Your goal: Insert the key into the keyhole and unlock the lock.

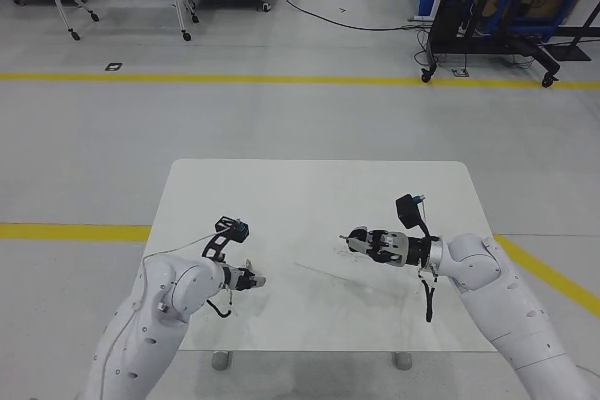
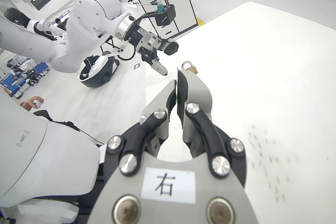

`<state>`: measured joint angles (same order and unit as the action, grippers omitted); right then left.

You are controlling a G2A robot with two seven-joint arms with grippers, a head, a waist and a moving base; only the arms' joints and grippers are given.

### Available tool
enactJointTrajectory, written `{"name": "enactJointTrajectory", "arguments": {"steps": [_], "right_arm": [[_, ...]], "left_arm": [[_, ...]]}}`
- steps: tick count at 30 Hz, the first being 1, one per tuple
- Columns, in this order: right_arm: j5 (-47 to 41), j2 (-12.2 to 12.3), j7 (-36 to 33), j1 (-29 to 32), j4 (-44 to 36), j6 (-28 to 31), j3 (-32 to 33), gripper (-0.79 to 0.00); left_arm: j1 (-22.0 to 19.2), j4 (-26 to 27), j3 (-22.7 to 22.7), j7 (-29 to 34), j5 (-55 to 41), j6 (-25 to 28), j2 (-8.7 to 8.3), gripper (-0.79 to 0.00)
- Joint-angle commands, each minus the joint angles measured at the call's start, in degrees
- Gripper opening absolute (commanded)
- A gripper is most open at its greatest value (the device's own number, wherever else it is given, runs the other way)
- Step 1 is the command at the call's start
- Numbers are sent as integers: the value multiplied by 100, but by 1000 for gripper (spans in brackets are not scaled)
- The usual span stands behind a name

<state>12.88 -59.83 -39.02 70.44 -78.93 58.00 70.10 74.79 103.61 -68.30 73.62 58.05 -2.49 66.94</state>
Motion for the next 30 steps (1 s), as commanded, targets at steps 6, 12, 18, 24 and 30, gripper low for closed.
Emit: {"name": "enactJointTrajectory", "arguments": {"steps": [6, 12, 18, 24, 30], "right_arm": [[0, 0, 0, 0, 0, 0, 0, -785], [0, 0, 0, 0, 0, 0, 0, -785], [0, 0, 0, 0, 0, 0, 0, -785], [0, 0, 0, 0, 0, 0, 0, -785], [0, 0, 0, 0, 0, 0, 0, -785]], "left_arm": [[-164, -325, 271, -372, 58, -598, 80, -256], [-188, -357, 360, -460, 74, -749, 104, -354], [-208, -430, 410, -404, 92, -755, 110, -369], [-223, -499, 410, -510, 110, -970, 127, -508], [-318, -585, 501, -354, 153, -1073, 148, -496]]}}
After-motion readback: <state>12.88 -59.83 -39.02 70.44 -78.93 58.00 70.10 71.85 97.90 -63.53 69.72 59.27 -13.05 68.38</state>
